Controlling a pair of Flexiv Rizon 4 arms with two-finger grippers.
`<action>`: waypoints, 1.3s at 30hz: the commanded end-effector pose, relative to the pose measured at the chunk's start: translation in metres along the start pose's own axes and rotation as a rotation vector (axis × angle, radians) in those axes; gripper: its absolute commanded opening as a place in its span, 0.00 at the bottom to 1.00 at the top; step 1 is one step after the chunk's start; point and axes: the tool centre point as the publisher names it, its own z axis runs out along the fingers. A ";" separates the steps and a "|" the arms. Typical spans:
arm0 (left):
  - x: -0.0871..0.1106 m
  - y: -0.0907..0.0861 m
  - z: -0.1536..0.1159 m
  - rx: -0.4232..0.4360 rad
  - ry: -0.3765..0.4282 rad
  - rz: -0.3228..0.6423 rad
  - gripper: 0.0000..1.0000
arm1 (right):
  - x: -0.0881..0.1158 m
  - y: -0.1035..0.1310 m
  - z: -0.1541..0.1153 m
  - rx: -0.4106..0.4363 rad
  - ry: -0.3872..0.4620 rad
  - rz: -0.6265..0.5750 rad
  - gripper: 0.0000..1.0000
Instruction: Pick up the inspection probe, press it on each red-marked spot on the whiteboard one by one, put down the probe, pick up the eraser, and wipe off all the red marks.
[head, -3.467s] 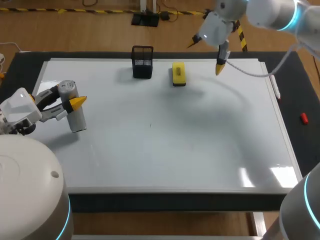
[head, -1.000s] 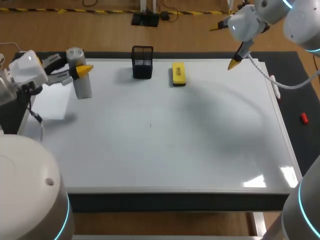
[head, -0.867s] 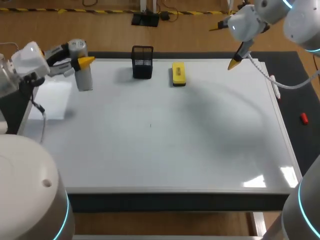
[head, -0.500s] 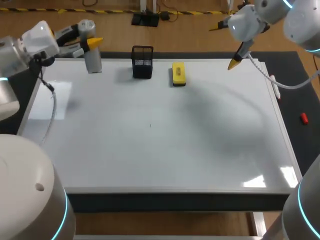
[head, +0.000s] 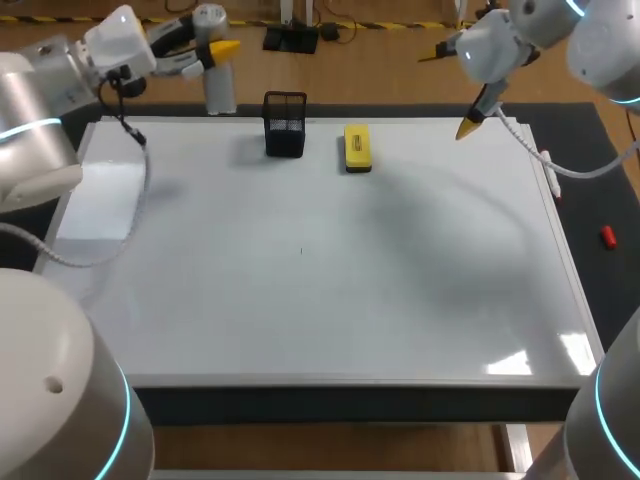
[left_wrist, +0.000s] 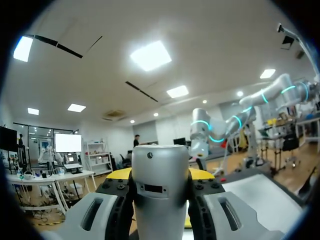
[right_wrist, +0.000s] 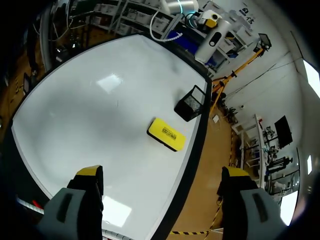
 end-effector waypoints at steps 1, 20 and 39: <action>-0.015 0.011 0.021 0.020 0.060 -0.030 0.00 | 0.000 0.000 0.000 0.003 0.004 -0.001 1.00; -0.031 0.042 0.071 0.095 0.253 -0.082 0.00 | 0.000 0.000 0.000 0.003 0.004 -0.001 1.00; -0.030 0.072 0.090 0.136 0.321 -0.095 0.00 | 0.000 0.000 0.000 0.003 0.004 -0.001 1.00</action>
